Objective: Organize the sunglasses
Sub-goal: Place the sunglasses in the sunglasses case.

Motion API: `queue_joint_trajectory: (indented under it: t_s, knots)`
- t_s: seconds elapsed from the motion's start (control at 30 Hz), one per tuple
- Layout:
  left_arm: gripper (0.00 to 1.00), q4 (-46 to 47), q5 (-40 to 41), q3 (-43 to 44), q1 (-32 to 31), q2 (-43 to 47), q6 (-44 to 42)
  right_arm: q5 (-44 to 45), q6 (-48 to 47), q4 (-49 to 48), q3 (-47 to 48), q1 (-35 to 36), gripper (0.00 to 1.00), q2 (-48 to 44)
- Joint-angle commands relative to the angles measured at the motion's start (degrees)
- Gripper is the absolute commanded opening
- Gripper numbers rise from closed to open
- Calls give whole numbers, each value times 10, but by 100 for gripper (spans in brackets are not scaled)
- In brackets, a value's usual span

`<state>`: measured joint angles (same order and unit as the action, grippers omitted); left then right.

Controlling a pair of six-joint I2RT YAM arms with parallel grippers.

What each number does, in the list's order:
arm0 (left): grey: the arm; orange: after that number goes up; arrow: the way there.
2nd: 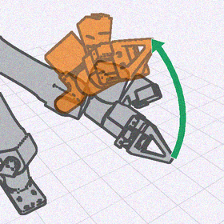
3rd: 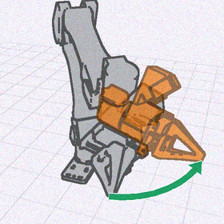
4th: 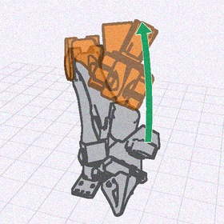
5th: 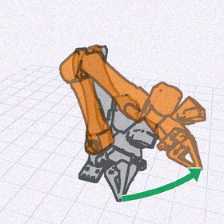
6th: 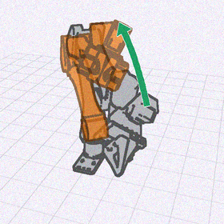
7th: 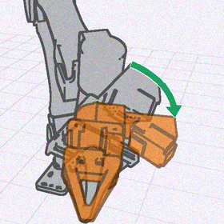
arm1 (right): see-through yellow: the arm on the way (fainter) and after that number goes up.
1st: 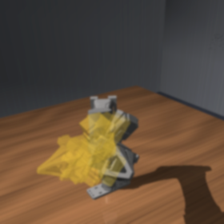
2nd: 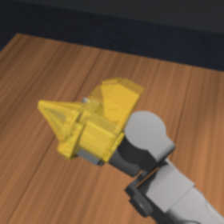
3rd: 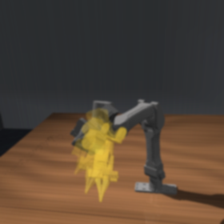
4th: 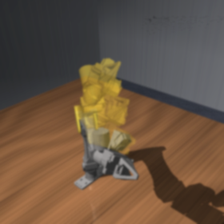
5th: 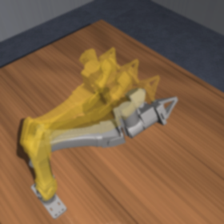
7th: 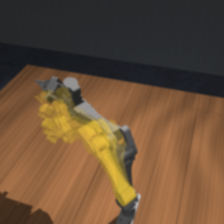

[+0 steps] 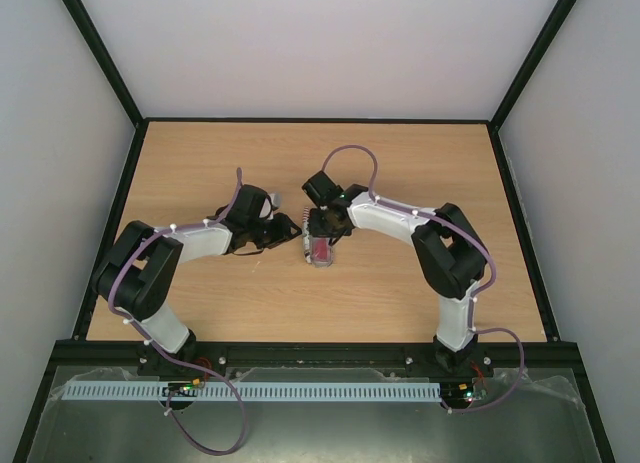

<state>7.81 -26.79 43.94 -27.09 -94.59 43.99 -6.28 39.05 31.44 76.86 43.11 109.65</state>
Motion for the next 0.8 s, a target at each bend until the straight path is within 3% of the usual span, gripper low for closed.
queue_joint_trajectory:
  t_s: [0.0, 0.77]
  knots:
    - [34, 2, -4, -2, -2, 15, -1, 21, 1, 8, 21, 2, 1, 18]
    - [34, 2, -5, 4, -2, 19, 1, 52, 2, 15, 16, 13, 1, 42]
